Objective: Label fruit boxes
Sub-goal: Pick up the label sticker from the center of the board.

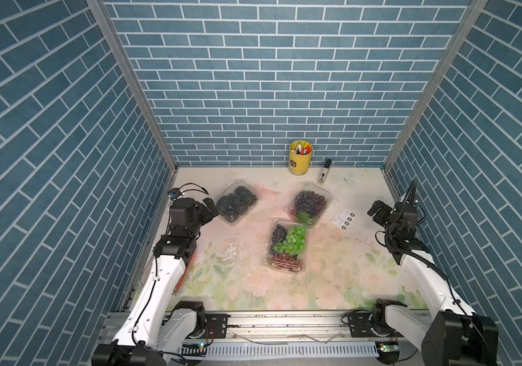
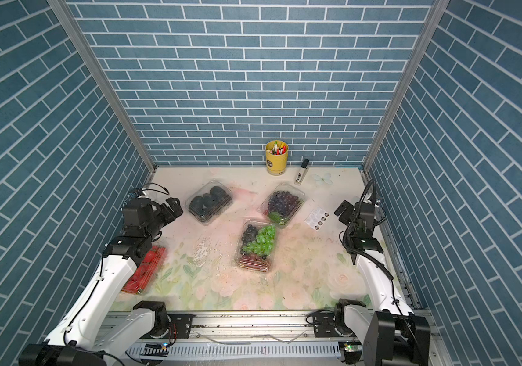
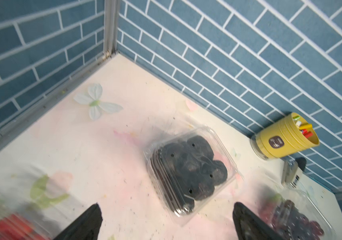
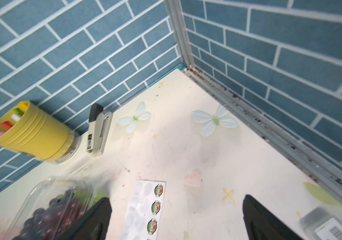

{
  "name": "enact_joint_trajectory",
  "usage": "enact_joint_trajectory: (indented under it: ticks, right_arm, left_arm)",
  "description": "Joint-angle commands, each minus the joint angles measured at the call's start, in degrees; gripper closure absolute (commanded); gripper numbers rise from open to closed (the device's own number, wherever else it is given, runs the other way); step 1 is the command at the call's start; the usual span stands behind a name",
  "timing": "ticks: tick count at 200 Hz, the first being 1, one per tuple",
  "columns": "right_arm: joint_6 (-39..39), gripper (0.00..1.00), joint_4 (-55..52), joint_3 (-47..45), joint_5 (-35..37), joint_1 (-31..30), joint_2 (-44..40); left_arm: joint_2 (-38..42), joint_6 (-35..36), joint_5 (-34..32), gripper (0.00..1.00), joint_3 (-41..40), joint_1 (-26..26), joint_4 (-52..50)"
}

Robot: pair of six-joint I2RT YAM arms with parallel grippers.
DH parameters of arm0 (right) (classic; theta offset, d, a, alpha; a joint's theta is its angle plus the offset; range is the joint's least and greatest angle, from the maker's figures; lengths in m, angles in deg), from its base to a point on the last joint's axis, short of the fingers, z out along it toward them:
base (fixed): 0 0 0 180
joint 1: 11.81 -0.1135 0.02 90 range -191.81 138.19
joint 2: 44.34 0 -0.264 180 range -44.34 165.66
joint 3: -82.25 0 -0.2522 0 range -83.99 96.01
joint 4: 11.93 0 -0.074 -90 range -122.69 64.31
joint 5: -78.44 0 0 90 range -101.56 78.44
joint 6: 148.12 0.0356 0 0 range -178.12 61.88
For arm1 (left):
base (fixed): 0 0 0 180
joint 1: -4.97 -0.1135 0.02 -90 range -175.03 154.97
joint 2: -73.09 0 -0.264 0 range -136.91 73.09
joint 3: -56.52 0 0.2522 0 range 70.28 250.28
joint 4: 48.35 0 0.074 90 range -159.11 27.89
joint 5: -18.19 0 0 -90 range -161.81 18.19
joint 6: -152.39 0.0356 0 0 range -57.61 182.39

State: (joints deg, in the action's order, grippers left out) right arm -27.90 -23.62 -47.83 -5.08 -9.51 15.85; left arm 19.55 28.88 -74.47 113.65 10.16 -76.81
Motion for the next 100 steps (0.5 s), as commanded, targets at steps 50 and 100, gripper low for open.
enact_joint_trajectory:
  ticks: [50,100]
  right_arm:
    - [3.2,0.27,-11.3,12.7,-12.6,-2.5,22.5]
    - [9.0,0.29,-16.6,21.8,-2.1,-9.3,34.9]
  left_arm:
    - [1.7,2.4,-2.3,0.00,-1.4,16.6,-2.3]
    - [1.4,2.7,-2.1,0.00,-2.5,19.4,0.0]
